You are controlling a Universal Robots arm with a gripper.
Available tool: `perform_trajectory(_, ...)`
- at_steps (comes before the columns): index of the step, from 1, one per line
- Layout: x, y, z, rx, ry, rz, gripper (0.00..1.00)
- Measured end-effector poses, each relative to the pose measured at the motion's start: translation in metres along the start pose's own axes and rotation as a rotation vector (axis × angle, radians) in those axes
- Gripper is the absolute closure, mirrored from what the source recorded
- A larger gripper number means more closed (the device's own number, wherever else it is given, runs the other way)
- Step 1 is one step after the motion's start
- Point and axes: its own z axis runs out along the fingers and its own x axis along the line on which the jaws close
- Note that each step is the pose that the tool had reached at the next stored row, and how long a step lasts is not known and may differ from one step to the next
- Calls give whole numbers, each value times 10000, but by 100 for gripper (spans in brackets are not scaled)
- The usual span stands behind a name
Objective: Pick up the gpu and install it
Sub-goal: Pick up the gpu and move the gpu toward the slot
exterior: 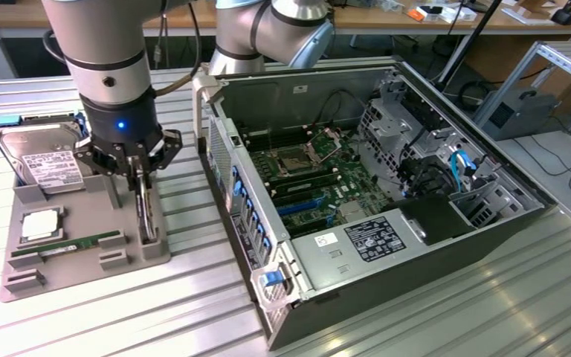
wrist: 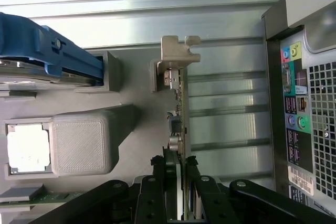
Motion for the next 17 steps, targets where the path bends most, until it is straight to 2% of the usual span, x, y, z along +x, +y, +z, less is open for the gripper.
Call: perform_trajectory(17, -2, 3, -80, 0, -1, 0, 73)
